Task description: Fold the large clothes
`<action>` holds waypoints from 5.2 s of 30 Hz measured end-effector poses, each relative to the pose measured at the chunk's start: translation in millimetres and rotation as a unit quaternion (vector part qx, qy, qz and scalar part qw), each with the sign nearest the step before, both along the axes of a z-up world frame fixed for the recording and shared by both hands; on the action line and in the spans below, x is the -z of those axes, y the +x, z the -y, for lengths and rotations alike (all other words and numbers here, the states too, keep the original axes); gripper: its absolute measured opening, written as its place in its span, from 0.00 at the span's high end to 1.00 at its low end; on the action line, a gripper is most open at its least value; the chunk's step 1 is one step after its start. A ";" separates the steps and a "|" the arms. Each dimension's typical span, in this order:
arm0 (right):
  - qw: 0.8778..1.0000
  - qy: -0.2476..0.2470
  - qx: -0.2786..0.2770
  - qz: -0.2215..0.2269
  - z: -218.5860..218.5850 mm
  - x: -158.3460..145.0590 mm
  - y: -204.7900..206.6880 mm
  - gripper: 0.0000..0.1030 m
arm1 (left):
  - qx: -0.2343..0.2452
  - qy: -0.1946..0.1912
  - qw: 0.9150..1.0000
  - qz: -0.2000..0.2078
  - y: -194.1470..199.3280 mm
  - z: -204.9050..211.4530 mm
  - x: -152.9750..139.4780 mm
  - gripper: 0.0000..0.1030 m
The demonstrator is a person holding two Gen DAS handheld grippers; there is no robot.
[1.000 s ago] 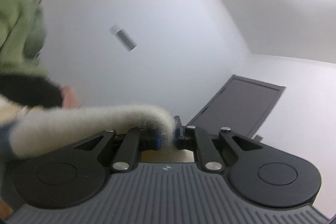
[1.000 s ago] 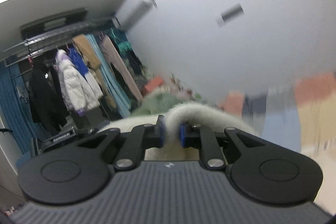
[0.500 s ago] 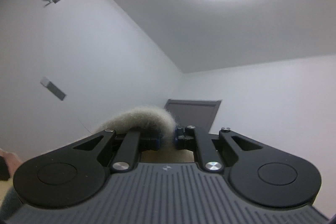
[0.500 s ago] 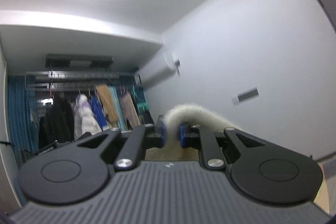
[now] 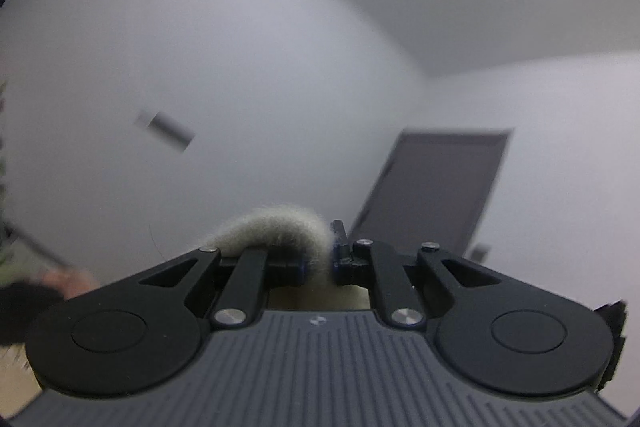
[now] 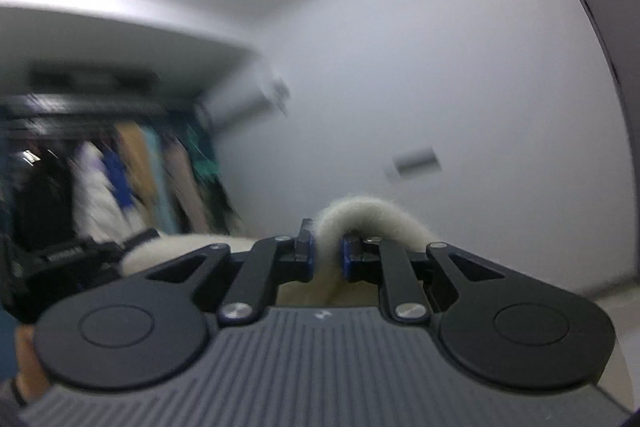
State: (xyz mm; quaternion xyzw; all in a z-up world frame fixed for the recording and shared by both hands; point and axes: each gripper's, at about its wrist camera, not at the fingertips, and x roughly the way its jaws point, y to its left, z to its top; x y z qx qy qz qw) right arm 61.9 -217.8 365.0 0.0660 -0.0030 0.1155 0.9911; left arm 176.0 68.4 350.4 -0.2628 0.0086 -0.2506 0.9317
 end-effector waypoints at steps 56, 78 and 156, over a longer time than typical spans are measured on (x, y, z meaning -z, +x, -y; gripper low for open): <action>0.961 -0.043 0.104 -0.251 19.0 322.0 139.4 0.41 | -0.045 0.183 0.952 -0.240 78.2 41.5 290.1 0.39; 0.920 0.010 0.223 -0.323 33.6 388.8 13.4 0.19 | -0.095 0.237 0.901 -0.350 -8.2 -40.1 388.5 0.39; 0.815 -0.124 0.465 -0.324 286.4 413.2 174.3 0.90 | -0.312 0.203 0.841 -0.391 146.2 -195.1 427.1 0.87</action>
